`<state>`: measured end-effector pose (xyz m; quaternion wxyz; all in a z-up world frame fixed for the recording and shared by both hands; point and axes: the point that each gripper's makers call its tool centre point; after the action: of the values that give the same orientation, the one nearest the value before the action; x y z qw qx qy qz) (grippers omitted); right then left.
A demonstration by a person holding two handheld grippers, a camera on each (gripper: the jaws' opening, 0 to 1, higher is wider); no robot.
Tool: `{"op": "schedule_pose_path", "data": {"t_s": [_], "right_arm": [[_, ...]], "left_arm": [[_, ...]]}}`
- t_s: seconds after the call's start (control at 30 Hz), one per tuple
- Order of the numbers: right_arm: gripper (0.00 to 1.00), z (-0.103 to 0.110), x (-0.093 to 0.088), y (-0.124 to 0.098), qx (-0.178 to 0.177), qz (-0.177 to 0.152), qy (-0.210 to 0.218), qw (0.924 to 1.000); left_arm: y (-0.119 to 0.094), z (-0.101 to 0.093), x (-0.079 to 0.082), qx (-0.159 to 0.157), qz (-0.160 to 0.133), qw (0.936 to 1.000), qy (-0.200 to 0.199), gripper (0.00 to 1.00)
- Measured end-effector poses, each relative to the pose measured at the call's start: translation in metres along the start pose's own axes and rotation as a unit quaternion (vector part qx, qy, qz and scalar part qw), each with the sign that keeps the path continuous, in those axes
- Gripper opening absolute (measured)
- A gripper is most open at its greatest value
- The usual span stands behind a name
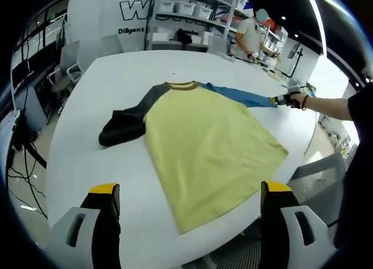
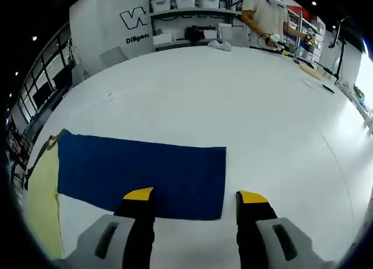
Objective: Fold the garment on the visible template until the final outline fits inside the template.
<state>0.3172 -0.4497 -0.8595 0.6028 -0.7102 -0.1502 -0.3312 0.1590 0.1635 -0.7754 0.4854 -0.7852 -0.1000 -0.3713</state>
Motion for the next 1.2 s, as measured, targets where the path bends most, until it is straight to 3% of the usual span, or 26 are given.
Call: {"op": "schedule_pose_path", "data": {"t_s": [0.23,0.37,0.53,0.63,0.97,1.2], "right_arm": [[0.35,-0.010,-0.002,0.000,-0.028,0.004,0.000,0.9996],[0.28,-0.004,-0.001,0.000,-0.022,-0.004,-0.004,0.9997],[0.15,-0.004,-0.001,-0.002,-0.027,0.000,0.000,0.9996],[0.02,-0.005,-0.001,-0.003,-0.026,0.003,-0.007,0.9996],[0.00,0.001,0.002,-0.004,-0.020,0.003,-0.022,0.9996],[0.00,0.019,0.021,-0.015,0.003,-0.011,-0.007,0.9999]], "left_arm": [[-0.001,-0.001,0.002,0.003,-0.003,1.0000,0.000,0.99],[-0.002,-0.001,0.000,0.005,0.002,1.0000,0.002,0.99],[-0.003,-0.001,-0.001,0.006,0.003,1.0000,0.002,0.99],[-0.004,-0.002,-0.001,0.006,0.003,1.0000,0.003,0.99],[-0.005,-0.002,0.000,0.008,-0.001,1.0000,0.003,0.99],[-0.007,-0.001,0.001,0.007,-0.004,1.0000,0.001,0.99]]}}
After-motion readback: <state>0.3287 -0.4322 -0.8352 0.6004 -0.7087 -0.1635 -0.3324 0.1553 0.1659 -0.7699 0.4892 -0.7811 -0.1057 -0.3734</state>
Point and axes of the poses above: the point that each gripper's makers call its tool centre point, and the gripper's own axes: y roughly forward along the fingers, z roughly to its left, x roughly out of its top, and after that the axes turned 6 degrees about -x, right-handed
